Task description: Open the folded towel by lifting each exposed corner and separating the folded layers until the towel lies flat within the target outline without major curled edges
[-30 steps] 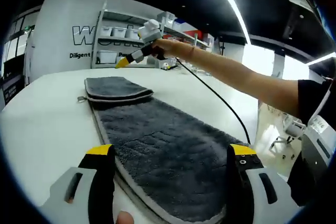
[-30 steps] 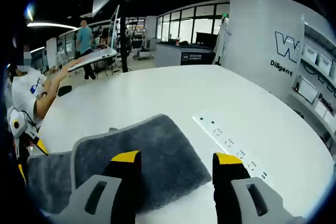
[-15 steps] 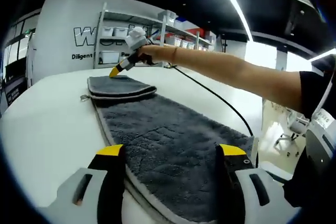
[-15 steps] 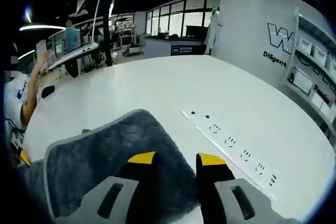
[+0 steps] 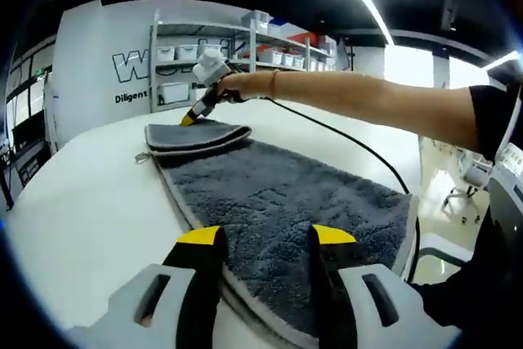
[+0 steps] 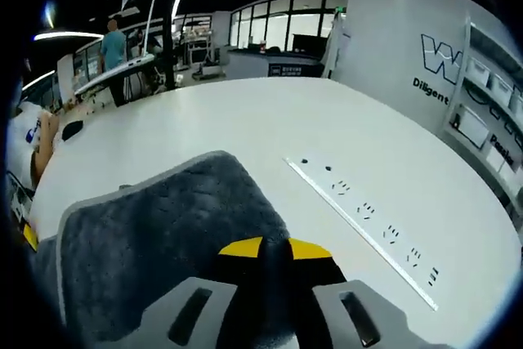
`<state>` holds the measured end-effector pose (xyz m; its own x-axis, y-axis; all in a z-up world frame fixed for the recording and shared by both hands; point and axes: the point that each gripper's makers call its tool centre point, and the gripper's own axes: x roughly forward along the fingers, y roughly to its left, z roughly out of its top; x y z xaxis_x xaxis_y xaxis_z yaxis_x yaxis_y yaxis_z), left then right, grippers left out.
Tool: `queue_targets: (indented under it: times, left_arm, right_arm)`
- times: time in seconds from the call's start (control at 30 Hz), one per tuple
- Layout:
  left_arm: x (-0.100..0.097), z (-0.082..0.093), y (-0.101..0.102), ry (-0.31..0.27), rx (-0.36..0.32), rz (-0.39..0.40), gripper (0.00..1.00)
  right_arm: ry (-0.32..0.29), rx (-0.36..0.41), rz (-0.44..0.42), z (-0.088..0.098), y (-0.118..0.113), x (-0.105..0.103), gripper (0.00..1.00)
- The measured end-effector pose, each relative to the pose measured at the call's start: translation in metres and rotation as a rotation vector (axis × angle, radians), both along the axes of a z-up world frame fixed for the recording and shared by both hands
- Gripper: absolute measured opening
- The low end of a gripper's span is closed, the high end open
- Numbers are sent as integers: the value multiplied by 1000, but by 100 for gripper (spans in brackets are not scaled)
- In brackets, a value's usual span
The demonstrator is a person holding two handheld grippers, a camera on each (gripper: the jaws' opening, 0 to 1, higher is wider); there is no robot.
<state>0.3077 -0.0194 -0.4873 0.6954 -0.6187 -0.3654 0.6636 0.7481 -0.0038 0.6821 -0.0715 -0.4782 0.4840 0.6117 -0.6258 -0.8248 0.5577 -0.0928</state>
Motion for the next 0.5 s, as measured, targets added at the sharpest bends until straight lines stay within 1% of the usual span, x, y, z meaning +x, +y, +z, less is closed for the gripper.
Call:
queue_targets:
  times: [0.07,0.2,0.23,0.37,0.5]
  left_arm:
    - [0,0,0,0,0,-3,34]
    - [1,1,4,3,14,-19,21]
    - [1,0,5,3,23,-22,19]
    - [4,0,10,14,39,-39,14]
    - [6,-1,13,21,83,-65,13]
  right_arm:
    - [-6,-15,-2,-1,-1,-3,5]
    - [-2,-23,-19,-2,-5,-3,4]
    - [-3,-26,-18,-2,-6,-3,4]
    - [4,-36,-30,-2,-17,-7,3]
    - [15,-38,-54,-3,-31,-12,3]
